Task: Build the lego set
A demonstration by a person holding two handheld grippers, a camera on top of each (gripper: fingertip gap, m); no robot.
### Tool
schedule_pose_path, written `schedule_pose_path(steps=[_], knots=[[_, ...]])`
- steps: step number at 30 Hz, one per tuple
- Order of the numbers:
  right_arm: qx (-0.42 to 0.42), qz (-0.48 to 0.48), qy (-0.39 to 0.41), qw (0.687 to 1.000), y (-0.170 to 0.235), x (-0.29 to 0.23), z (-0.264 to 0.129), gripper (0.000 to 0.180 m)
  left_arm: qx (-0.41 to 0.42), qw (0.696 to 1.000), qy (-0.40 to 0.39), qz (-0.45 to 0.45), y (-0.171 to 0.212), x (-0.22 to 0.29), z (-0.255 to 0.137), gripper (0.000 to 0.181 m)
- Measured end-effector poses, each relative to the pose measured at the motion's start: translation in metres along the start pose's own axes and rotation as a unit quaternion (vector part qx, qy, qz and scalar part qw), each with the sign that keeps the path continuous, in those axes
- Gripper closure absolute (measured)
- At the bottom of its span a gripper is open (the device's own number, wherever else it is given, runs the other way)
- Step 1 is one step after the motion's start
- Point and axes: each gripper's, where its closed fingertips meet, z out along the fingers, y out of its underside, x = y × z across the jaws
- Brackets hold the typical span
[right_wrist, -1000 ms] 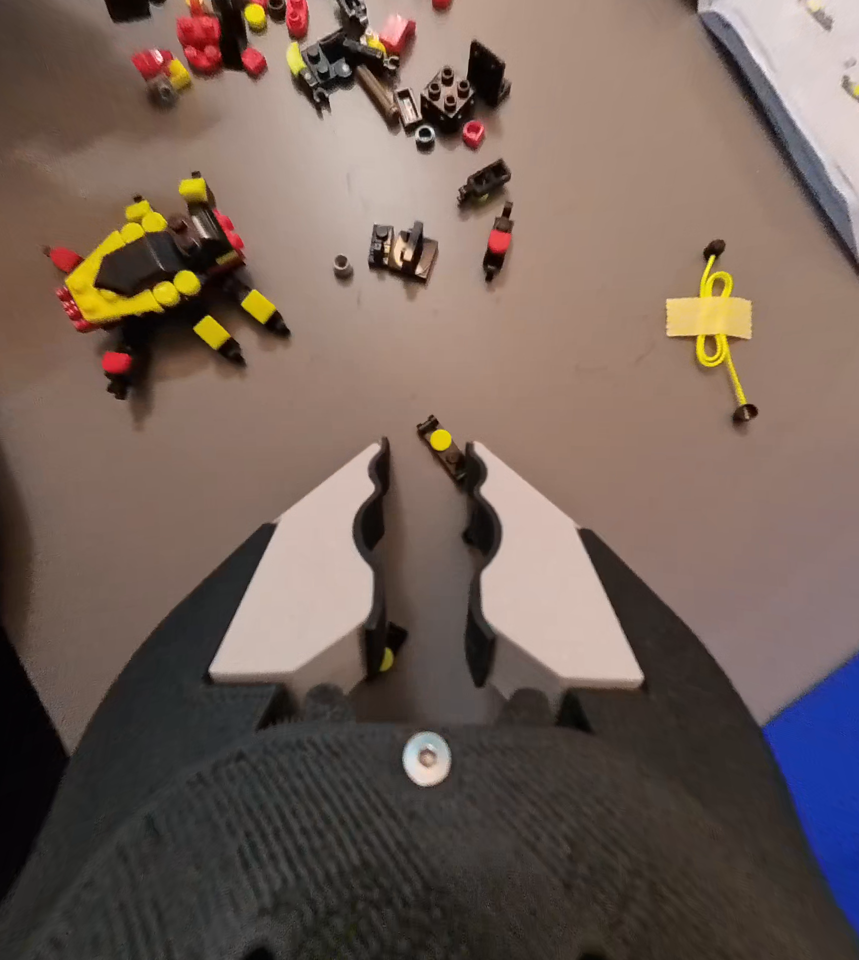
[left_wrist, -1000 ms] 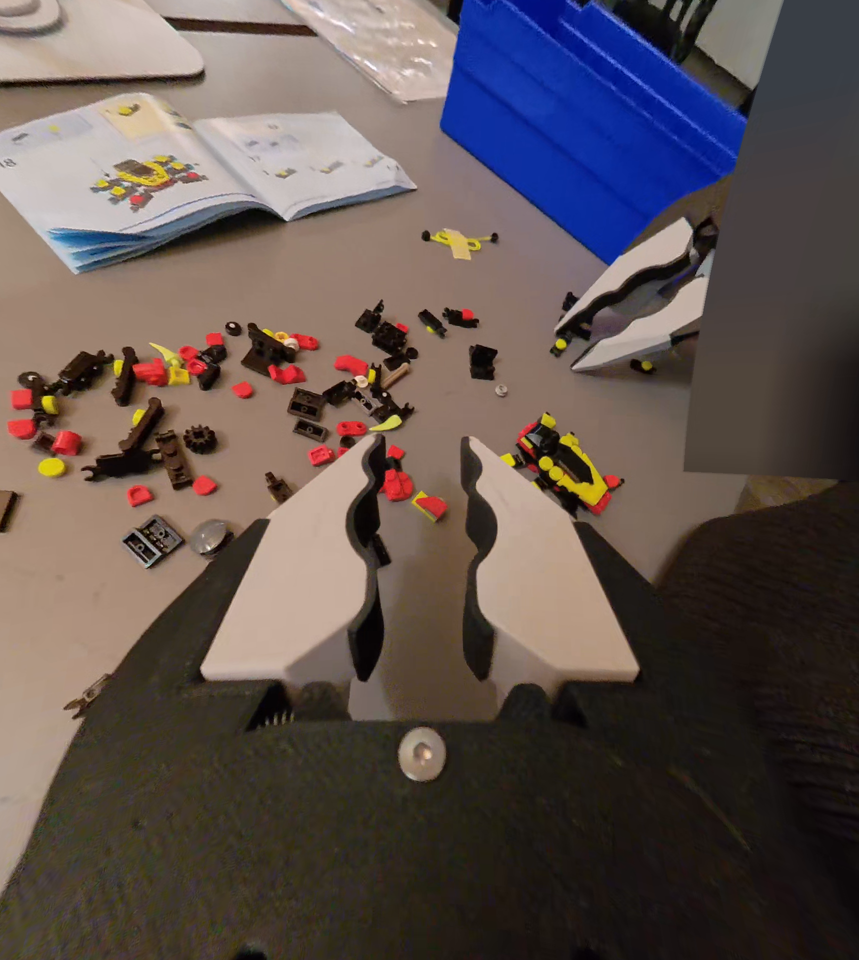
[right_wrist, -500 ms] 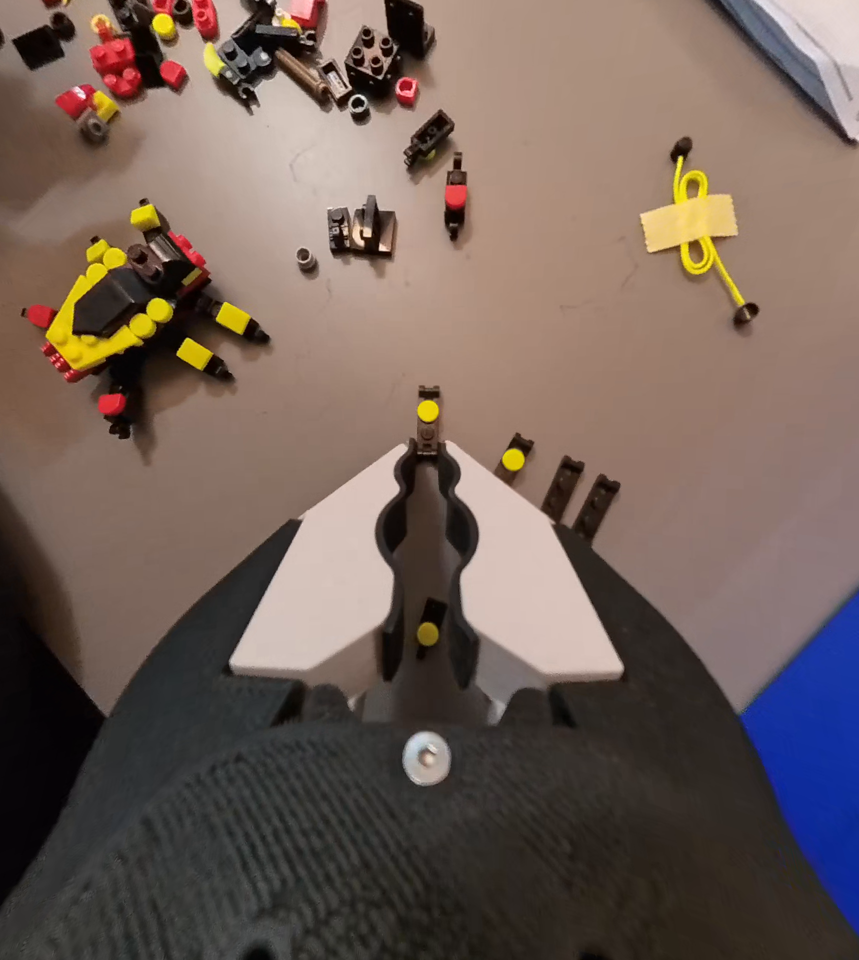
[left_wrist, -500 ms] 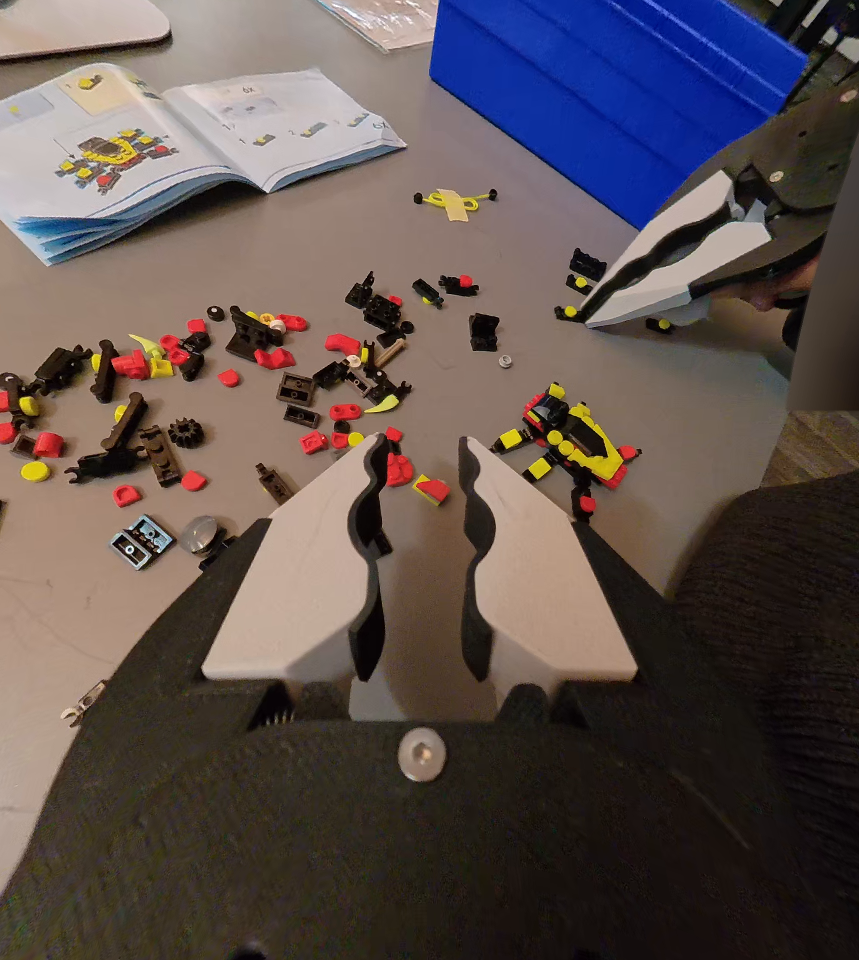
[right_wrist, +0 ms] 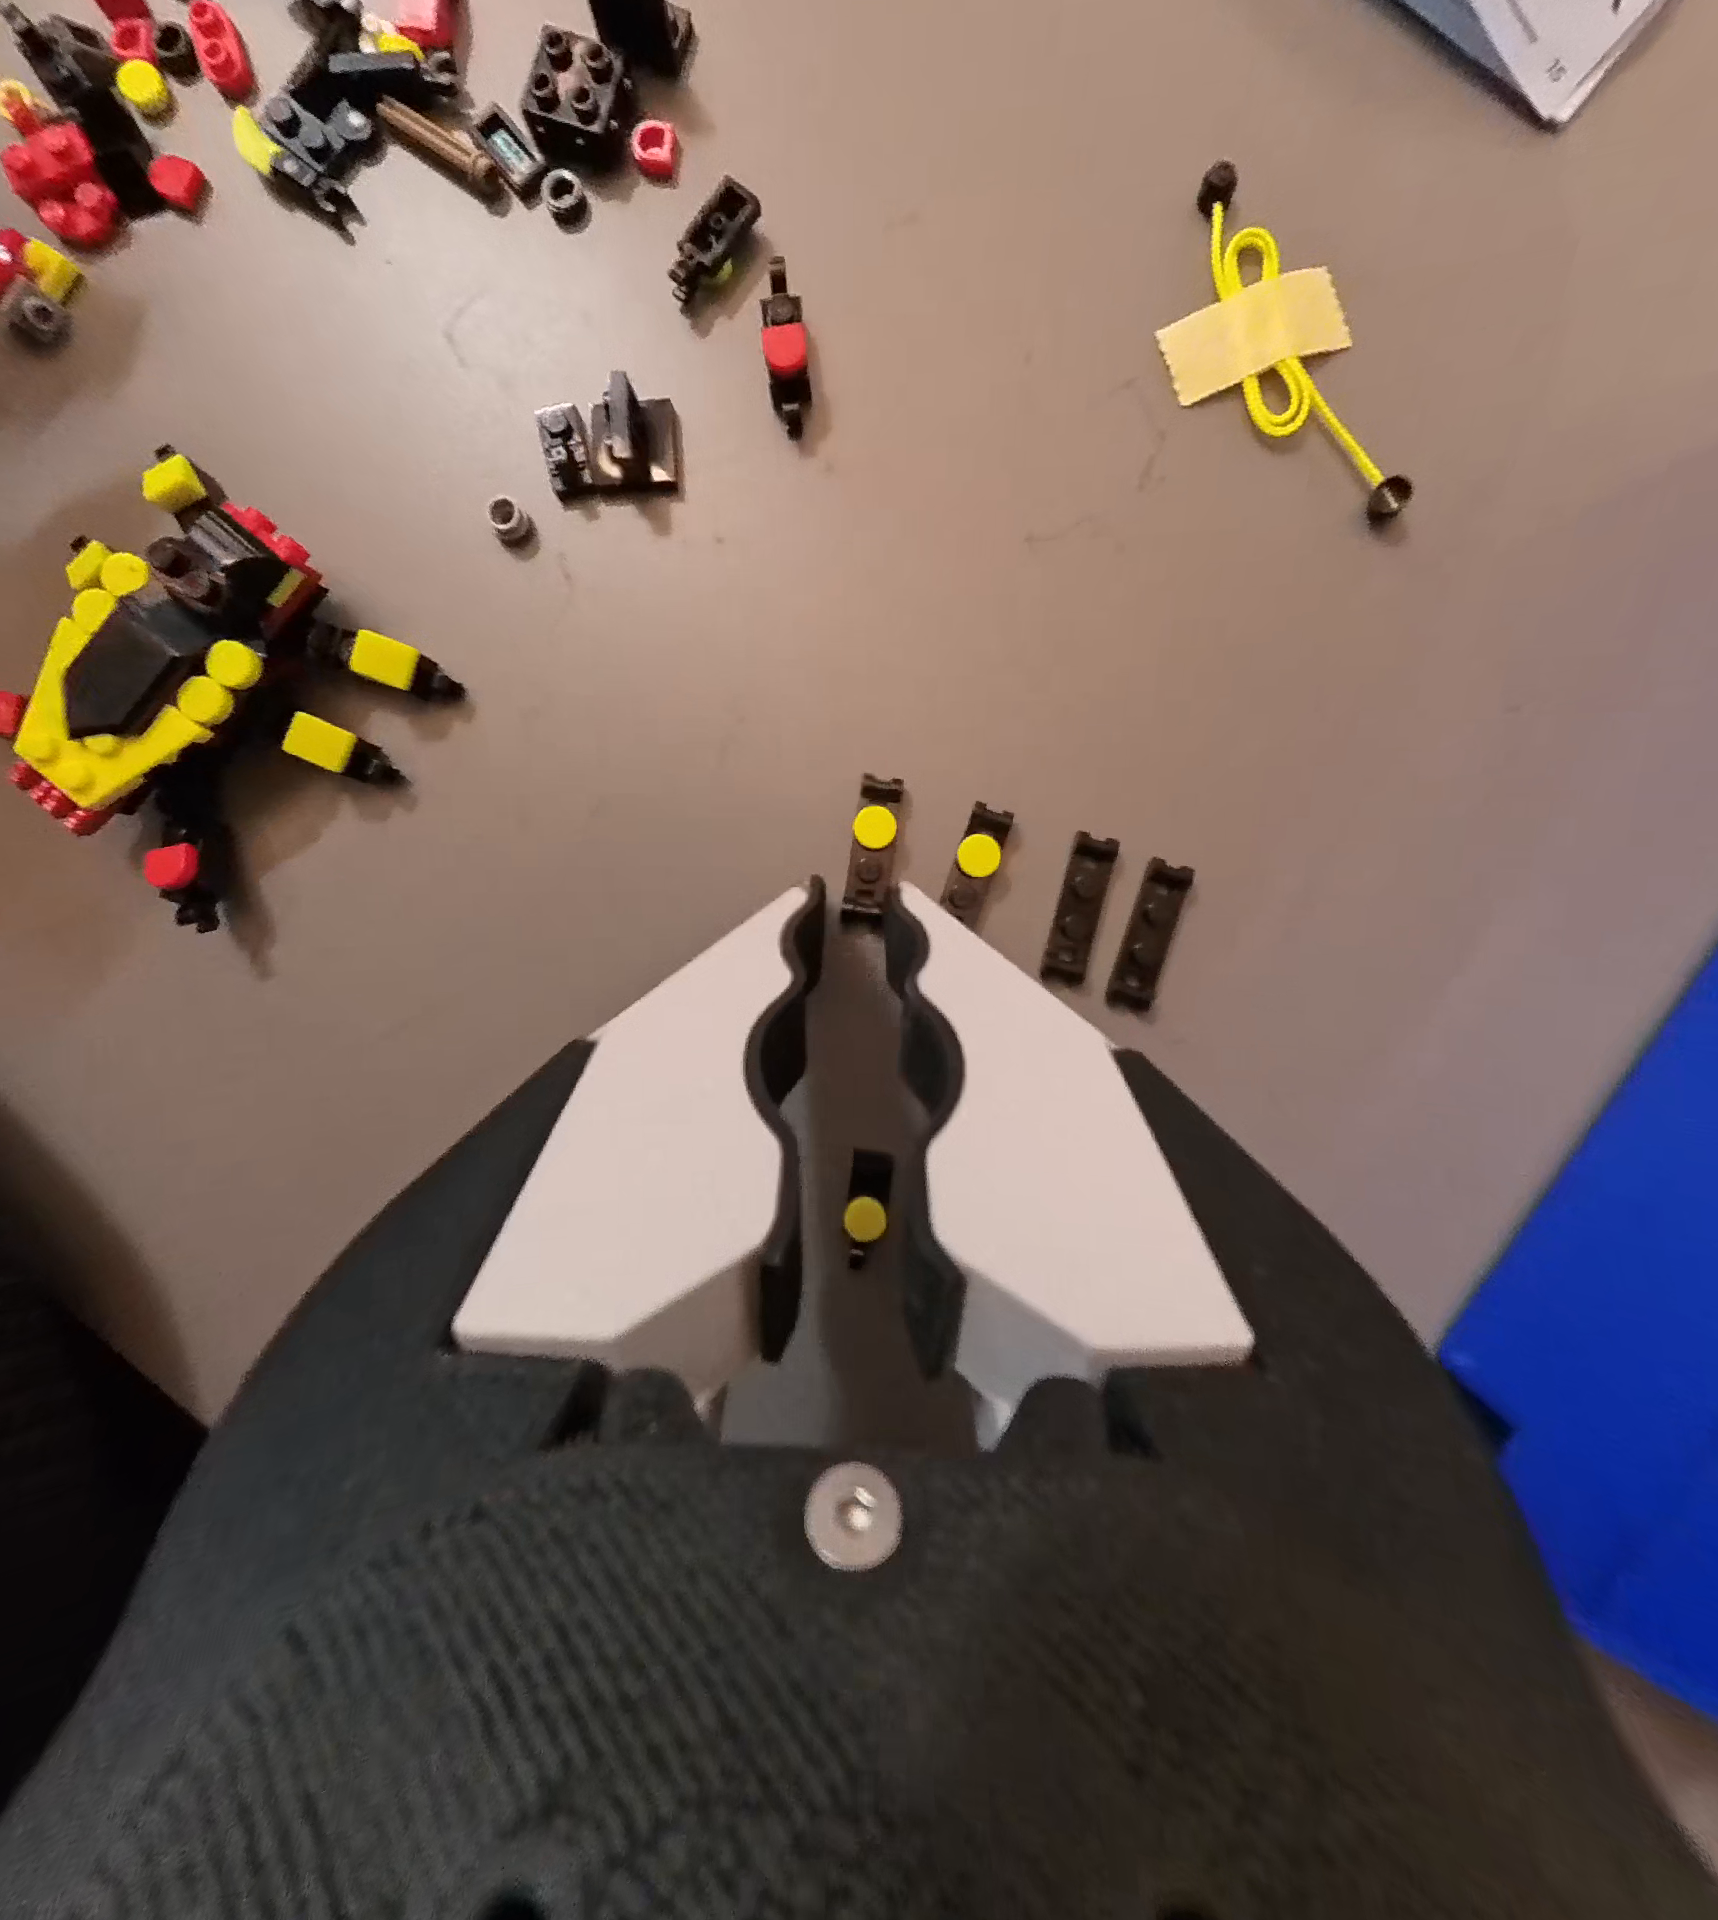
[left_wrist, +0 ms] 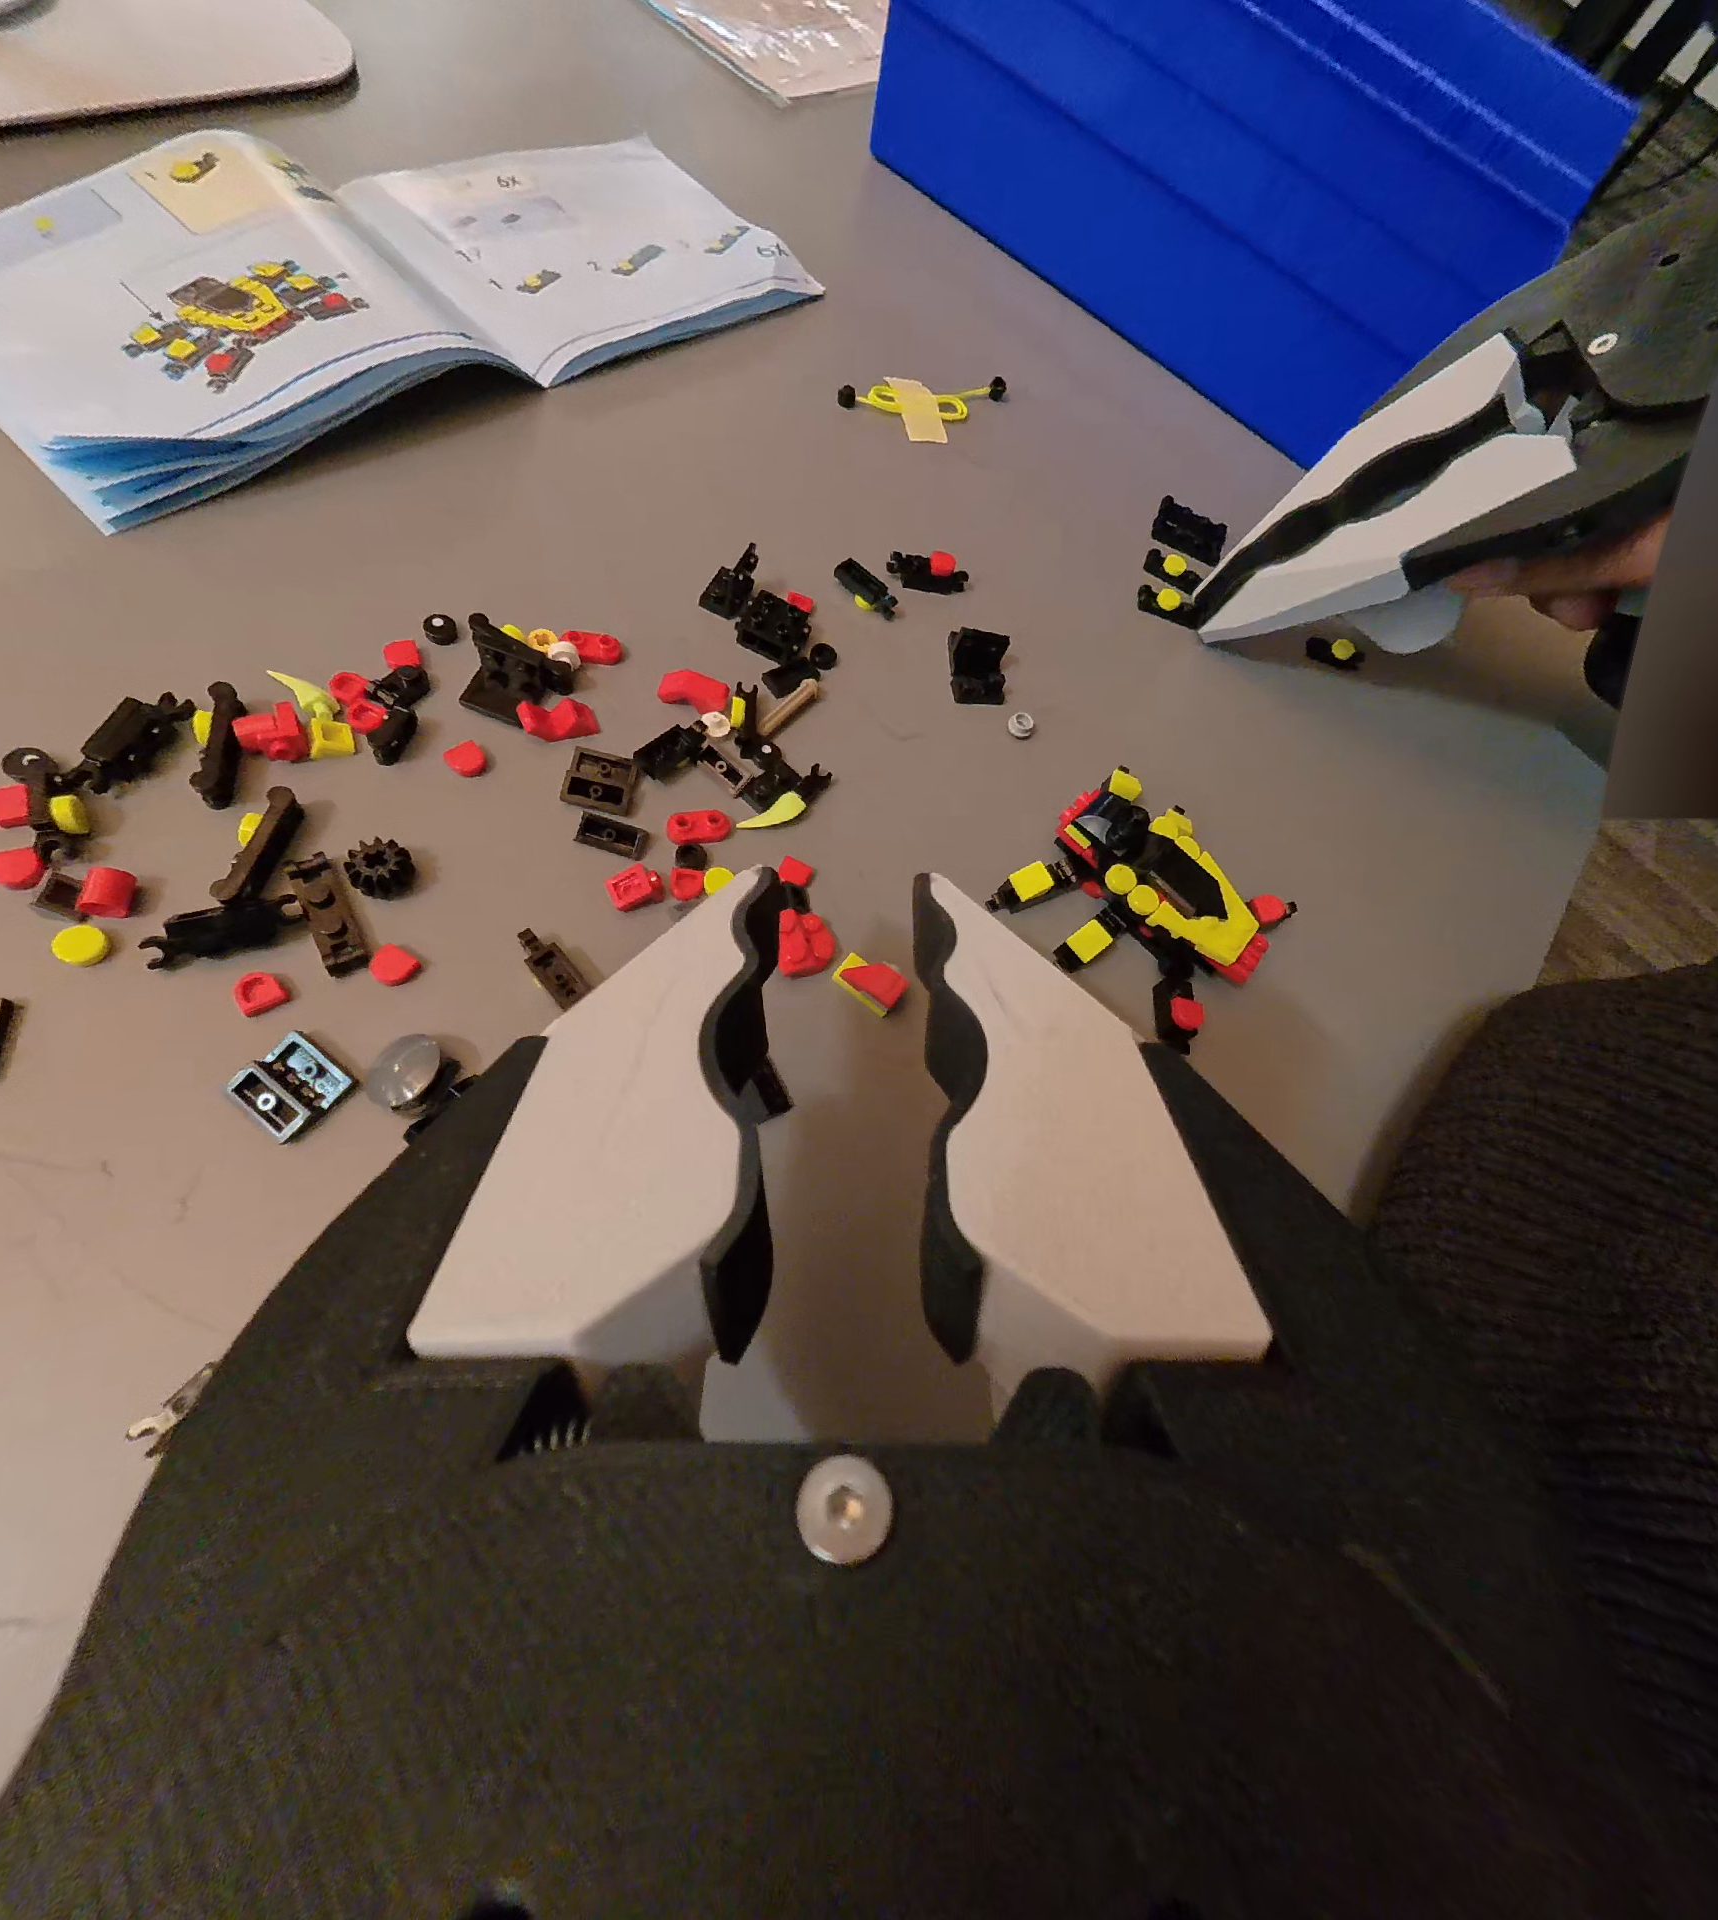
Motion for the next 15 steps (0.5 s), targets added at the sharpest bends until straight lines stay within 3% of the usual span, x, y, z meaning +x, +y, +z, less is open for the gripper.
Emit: schedule_pose_path(steps=[1, 6, 11, 15], knots=[[0.005, 0.000, -0.003, 1.000, -0.002, -0.001, -0.001, 0.169, 0.002, 1.000, -0.002, 0.000, -0.001, -0.001, -0.001, 0.158], [0.057, -0.010, 0.000, 0.998, -0.020, 0.001, -0.013, 0.170, 0.008, 0.999, -0.035, 0.020, -0.007, -0.016, -0.008, 0.158], [0.157, -0.040, -0.010, 0.987, -0.054, -0.009, -0.025, 0.174, -0.004, 0.975, -0.195, 0.107, -0.018, -0.085, -0.045, 0.157], [0.209, -0.032, -0.085, 0.974, -0.070, -0.038, -0.024, 0.174, -0.033, 0.985, -0.168, 0.035, 0.008, -0.100, -0.041, 0.159]])
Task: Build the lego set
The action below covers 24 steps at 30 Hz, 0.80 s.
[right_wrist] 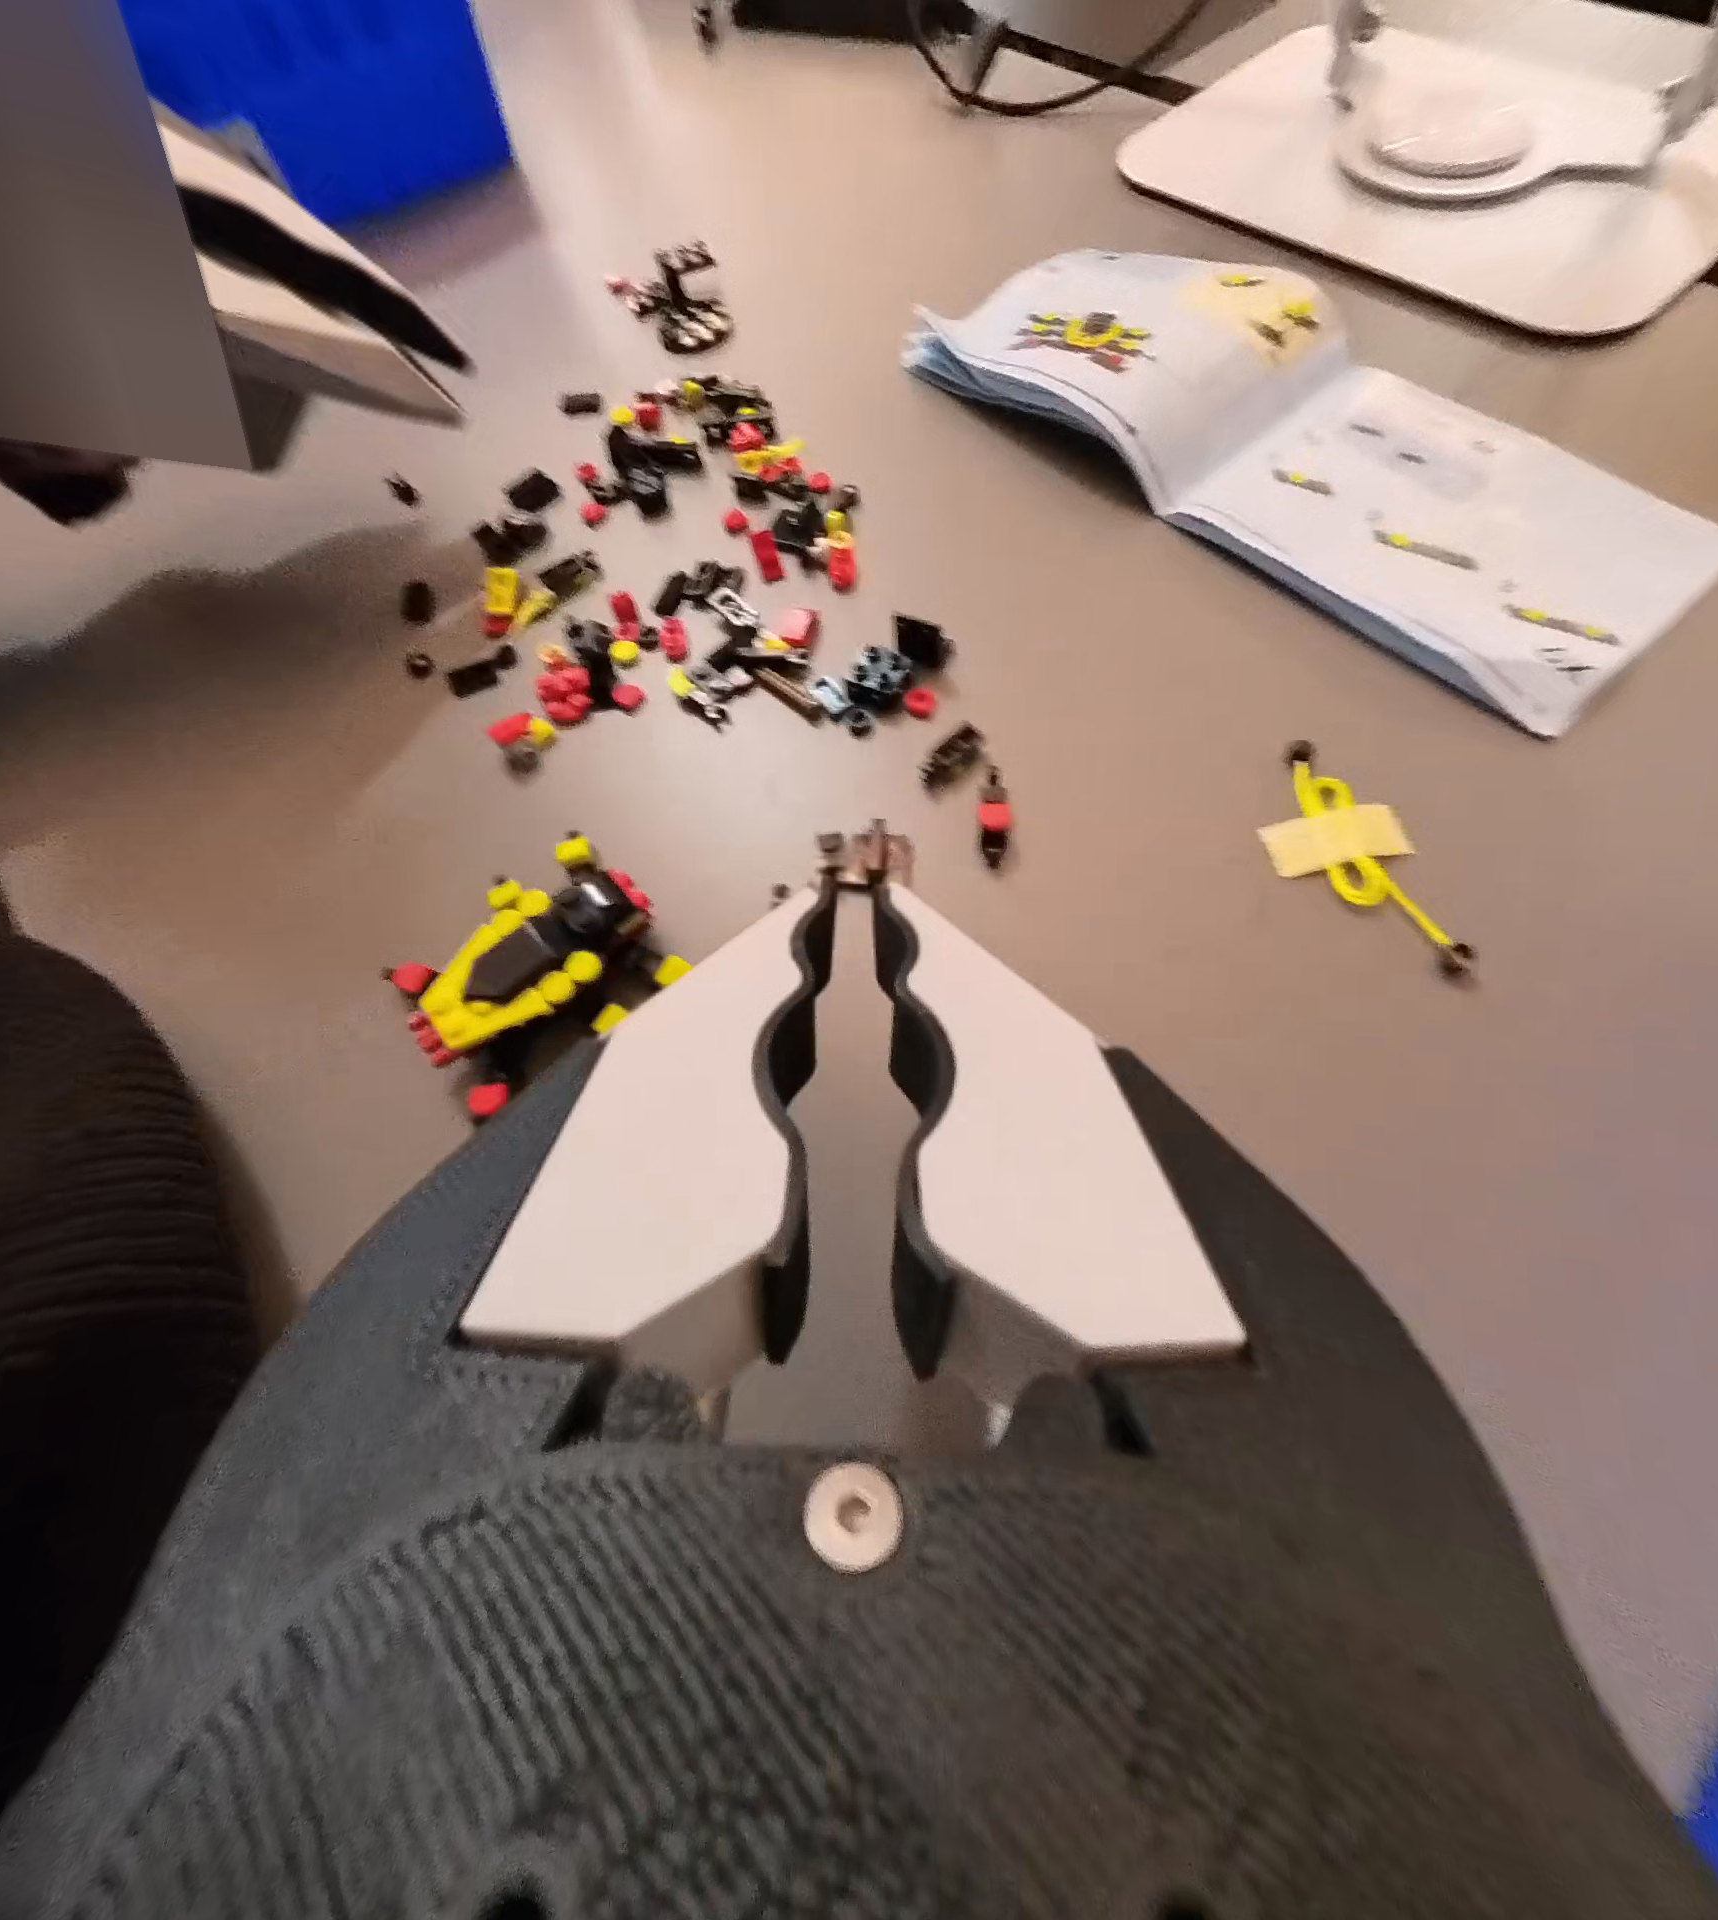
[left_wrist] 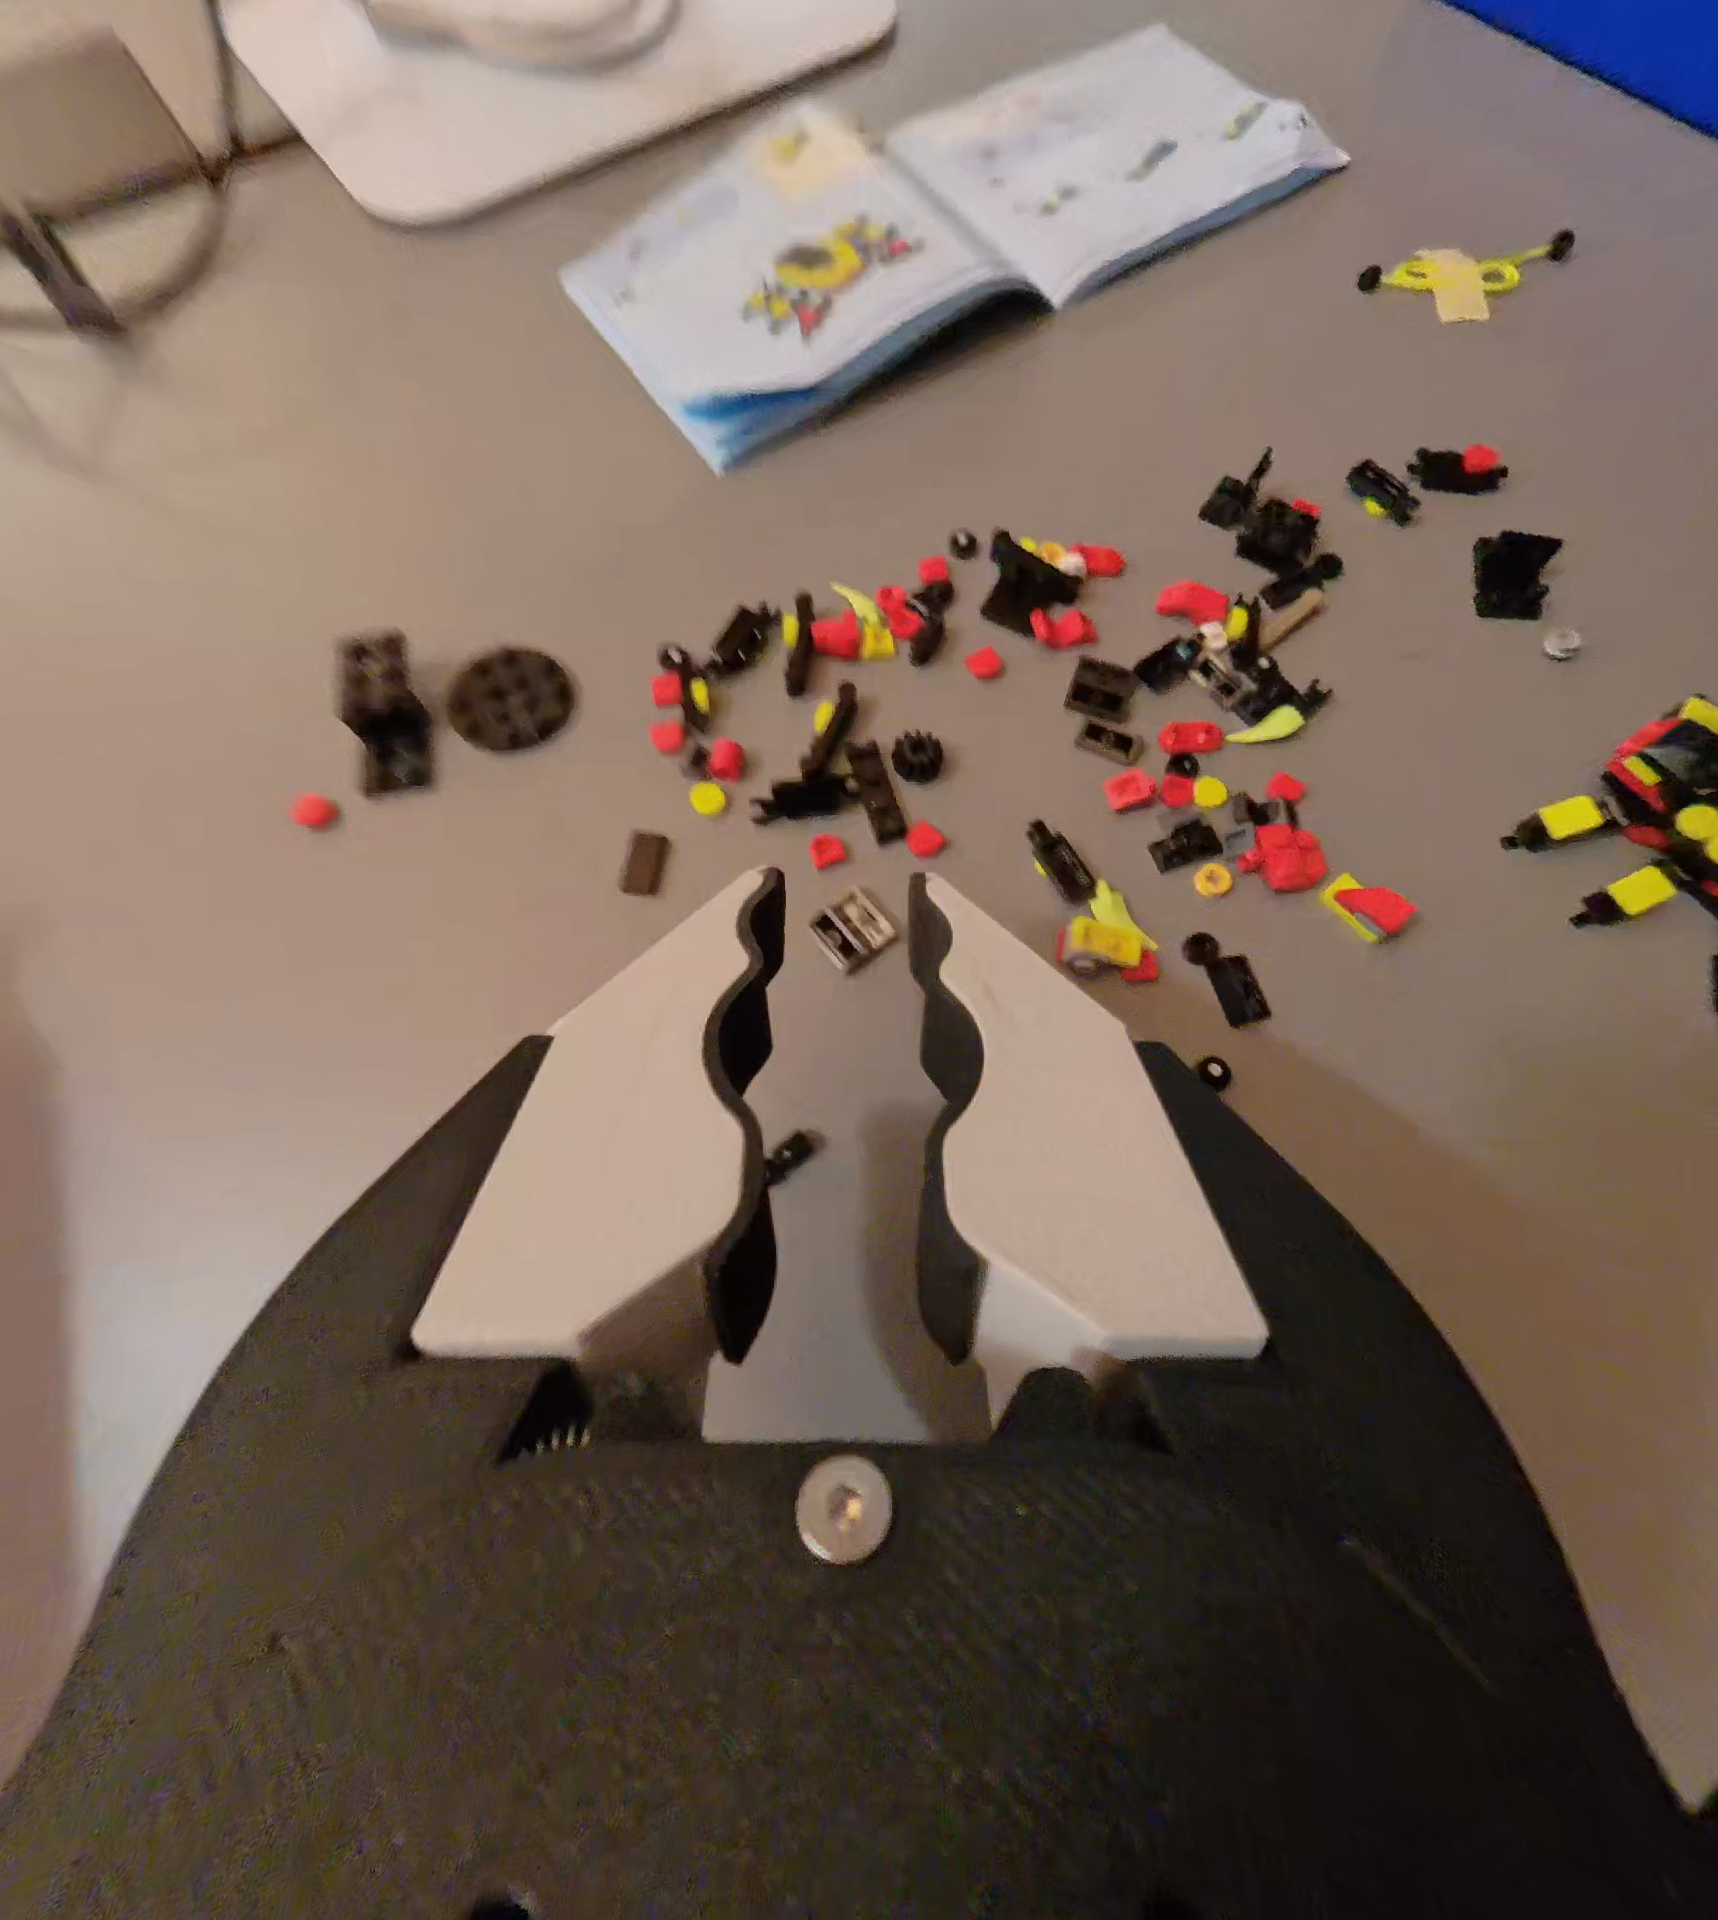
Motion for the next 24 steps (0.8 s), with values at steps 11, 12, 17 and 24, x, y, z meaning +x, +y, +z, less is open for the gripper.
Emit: schedule_pose_path(steps=[11, 12, 17, 24], knots=[[0.056, 0.022, -0.031, 0.998, -0.011, 0.002, -0.003, 0.176, -0.038, 0.996, -0.013, -0.084, 0.020, -0.034, 0.011, 0.157], [0.055, 0.030, -0.036, 0.997, -0.010, 0.002, -0.003, 0.175, -0.039, 0.996, -0.015, -0.082, 0.020, -0.035, 0.013, 0.157], [0.053, 0.039, -0.048, 0.997, -0.008, 0.002, -0.002, 0.174, -0.057, 0.997, -0.035, -0.036, 0.023, -0.047, 0.028, 0.160], [0.048, 0.034, -0.047, 0.997, -0.006, 0.002, -0.002, 0.174, -0.007, 1.000, -0.006, -0.020, -0.006, -0.038, 0.040, 0.166]])
